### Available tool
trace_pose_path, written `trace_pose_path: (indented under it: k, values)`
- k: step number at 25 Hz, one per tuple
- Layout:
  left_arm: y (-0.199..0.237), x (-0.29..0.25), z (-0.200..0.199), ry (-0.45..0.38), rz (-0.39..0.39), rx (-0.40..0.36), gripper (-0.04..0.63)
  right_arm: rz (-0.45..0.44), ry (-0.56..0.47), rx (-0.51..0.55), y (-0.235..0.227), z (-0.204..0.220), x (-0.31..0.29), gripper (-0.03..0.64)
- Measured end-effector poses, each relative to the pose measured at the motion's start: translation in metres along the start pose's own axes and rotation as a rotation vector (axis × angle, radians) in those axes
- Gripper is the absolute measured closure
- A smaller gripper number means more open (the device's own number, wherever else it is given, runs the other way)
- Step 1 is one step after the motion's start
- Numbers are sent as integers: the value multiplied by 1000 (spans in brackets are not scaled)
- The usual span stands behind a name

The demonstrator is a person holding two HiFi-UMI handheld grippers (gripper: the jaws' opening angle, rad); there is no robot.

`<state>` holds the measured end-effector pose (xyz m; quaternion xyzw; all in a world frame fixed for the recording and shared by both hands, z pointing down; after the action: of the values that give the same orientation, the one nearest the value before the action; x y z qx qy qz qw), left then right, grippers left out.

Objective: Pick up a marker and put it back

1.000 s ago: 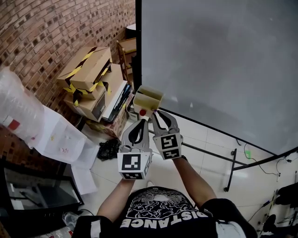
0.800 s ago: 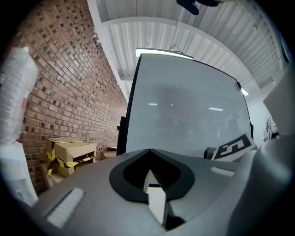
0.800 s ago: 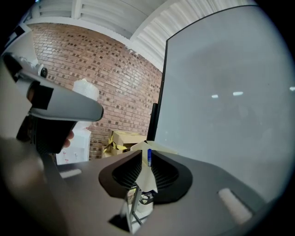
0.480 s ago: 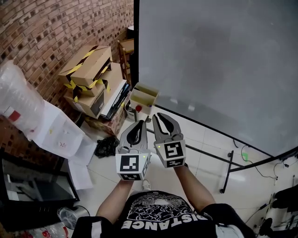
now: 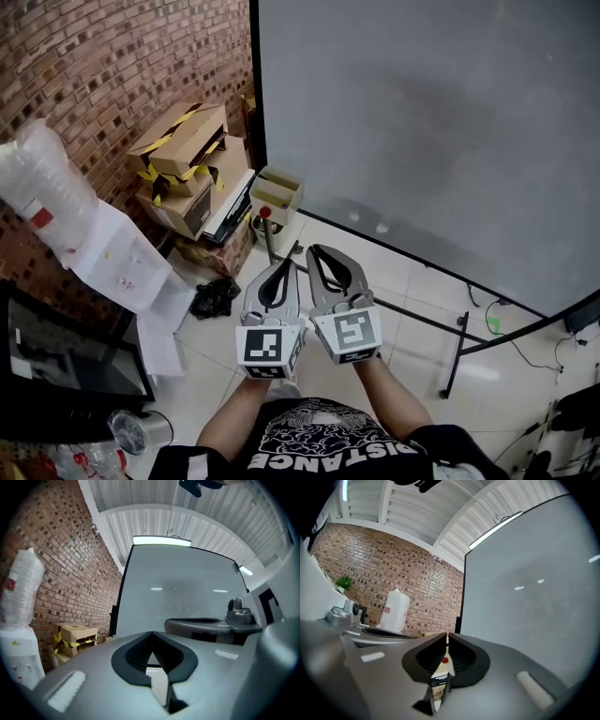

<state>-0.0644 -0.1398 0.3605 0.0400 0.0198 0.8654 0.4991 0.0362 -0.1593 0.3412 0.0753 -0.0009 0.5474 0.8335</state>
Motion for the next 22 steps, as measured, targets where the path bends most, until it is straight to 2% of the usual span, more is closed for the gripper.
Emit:
trace_pose_path:
  k: [12, 22]
  values:
    - [-87, 62, 10, -2, -42, -10, 591, -39, -18, -12, -2, -5, 108, 617]
    - [-127, 95, 18, 11, -51, -11, 591, -68, 1, -25, 5, -1, 162, 617]
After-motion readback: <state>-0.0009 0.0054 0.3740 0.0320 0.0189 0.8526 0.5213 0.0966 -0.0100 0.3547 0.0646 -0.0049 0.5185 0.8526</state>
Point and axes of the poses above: the fingertips, and each gripper's own axes: x backward along the fingers, y to its left, z out of its underside, the point moved 7 cm from there along x, backward along the fingers, and after that the axes turned 10 degrees about z, right-handed, at the moved point
